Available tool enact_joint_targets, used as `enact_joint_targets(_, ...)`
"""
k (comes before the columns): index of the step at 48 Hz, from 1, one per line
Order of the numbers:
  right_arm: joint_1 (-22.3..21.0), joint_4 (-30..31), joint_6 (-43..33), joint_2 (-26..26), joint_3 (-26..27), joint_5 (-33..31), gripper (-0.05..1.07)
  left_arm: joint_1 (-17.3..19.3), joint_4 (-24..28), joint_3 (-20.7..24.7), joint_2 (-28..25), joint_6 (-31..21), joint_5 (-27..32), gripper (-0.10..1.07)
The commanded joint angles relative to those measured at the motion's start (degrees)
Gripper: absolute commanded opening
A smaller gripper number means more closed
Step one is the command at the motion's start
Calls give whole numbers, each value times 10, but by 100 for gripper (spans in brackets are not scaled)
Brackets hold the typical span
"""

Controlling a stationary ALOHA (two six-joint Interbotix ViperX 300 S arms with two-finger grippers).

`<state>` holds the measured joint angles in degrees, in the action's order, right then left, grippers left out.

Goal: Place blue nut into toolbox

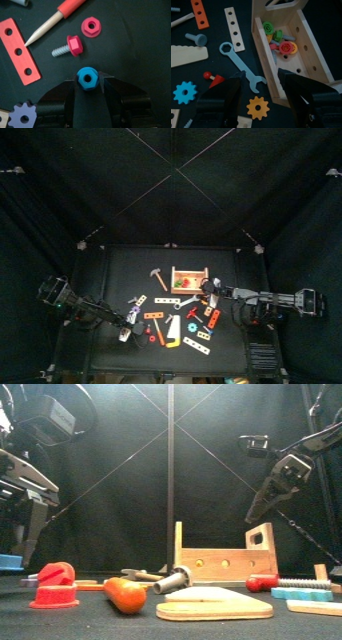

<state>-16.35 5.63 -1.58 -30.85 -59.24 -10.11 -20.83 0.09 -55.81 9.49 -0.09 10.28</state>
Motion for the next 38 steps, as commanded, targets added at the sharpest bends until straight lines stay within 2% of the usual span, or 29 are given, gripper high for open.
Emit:
enact_joint_targets(1,-1,2,0,-4,12,5,89,0,2,13,15,0,-25,61)
enact_joint_targets(6,-1,2,1,-4,13,4,89,7,8,17,30,4,-45,61)
enact_joint_targets(10,-1,5,0,-8,13,5,89,30,31,23,45,4,-57,61)
enact_joint_targets(12,-1,7,0,-10,14,5,89,48,44,27,53,4,-67,61)
enact_joint_targets(17,-1,11,0,-18,17,5,89,122,70,42,59,1,-110,61)
enact_joint_targets(20,-1,11,0,-23,17,4,89,171,67,49,52,0,-150,61)
enact_joint_targets(27,-1,12,1,-35,12,5,89,245,54,55,23,5,-257,61)
enact_joint_targets(38,-1,14,1,-35,11,4,89,299,64,71,-4,5,-350,61)
